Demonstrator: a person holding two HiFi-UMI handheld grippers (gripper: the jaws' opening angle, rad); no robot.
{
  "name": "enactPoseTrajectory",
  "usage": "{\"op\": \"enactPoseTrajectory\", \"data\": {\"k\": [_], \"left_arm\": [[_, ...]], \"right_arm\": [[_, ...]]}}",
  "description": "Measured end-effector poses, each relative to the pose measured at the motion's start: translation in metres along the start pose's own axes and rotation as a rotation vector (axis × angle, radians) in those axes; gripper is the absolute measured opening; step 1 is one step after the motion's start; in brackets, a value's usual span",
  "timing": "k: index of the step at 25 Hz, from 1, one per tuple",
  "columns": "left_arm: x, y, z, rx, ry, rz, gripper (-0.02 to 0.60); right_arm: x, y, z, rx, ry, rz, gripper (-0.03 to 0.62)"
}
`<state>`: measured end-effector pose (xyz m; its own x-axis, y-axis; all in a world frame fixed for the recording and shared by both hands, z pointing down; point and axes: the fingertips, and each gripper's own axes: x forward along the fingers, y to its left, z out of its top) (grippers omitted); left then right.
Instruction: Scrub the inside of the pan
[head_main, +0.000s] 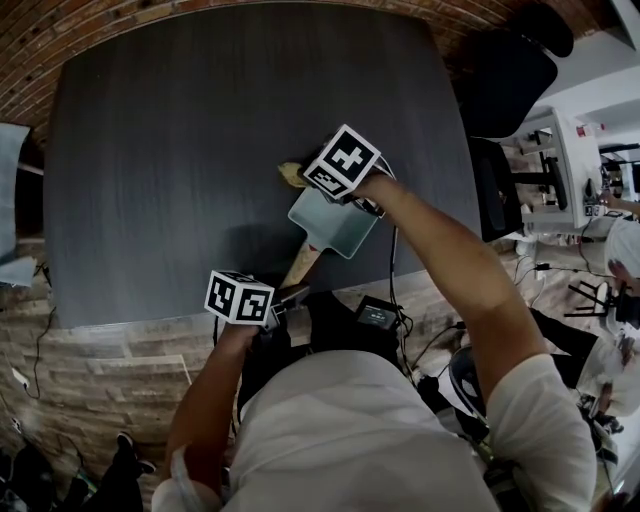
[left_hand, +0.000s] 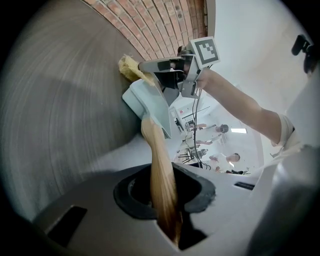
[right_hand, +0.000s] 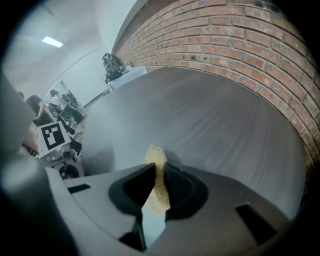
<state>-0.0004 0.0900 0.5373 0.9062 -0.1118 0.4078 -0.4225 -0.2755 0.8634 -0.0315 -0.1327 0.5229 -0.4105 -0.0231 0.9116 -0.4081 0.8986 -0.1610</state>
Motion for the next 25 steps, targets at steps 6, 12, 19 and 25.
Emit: {"op": "enactPoseTrajectory", "data": {"k": [6, 12, 19, 25], "left_arm": [[0.003, -0.001, 0.001, -0.008, -0.005, -0.007, 0.081], [0.005, -0.001, 0.003, -0.022, -0.015, -0.013, 0.081], [0.007, -0.002, 0.004, -0.037, -0.029, -0.028, 0.081], [0.009, -0.002, 0.004, -0.053, -0.044, -0.043, 0.081]], "right_arm": [[0.001, 0.019, 0.002, -0.020, 0.001, 0.027, 0.063], [0.004, 0.037, 0.004, -0.041, 0.008, 0.049, 0.061], [0.007, 0.059, 0.006, -0.061, 0.020, 0.078, 0.061], [0.010, 0.083, 0.008, -0.080, 0.027, 0.125, 0.061]]}}
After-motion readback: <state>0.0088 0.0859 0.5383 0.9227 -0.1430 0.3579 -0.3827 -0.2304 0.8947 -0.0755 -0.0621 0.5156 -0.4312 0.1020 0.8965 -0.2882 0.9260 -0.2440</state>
